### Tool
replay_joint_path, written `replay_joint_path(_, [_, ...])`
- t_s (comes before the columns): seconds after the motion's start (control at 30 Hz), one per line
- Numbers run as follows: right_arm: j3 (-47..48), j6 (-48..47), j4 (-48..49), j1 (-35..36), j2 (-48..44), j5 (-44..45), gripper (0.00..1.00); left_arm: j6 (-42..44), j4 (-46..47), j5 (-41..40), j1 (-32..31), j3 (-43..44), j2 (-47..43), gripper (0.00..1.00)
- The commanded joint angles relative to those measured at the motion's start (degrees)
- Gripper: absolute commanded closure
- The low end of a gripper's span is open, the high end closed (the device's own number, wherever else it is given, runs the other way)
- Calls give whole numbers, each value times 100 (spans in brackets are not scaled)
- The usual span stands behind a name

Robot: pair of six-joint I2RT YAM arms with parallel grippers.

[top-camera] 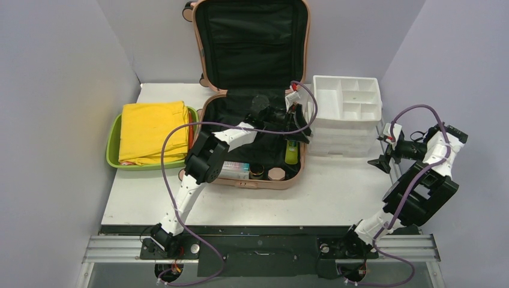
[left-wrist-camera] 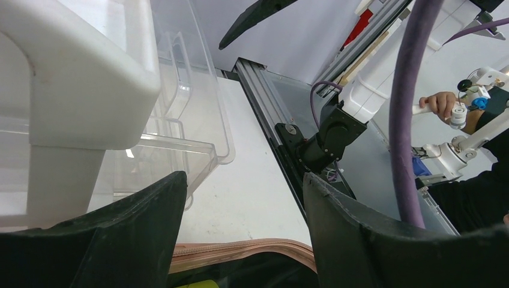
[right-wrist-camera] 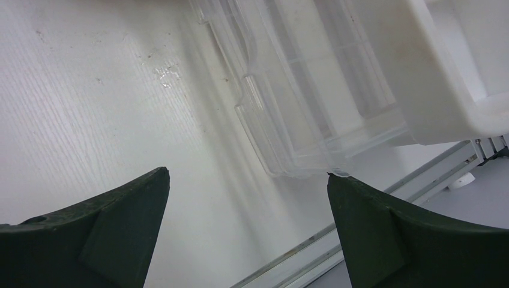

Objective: Open, take out, and arrange the luggage
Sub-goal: Open the drawer in the storage box.

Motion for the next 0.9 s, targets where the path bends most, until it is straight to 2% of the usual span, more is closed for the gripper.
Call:
replay_joint_path(0.0, [-181, -2062, -560, 140, -300, -315, 0, -86, 253, 172, -273, 94, -510, 33])
replay_joint_path(0.3, [-227, -1951, -563, 109, -465, -242, 1, -141, 302, 185, -282, -71, -634, 38])
replay_joint_path(0.87, [-453, -1838, -562, -88, -865, -152, 1, -344, 577, 228, -429, -451, -923, 38])
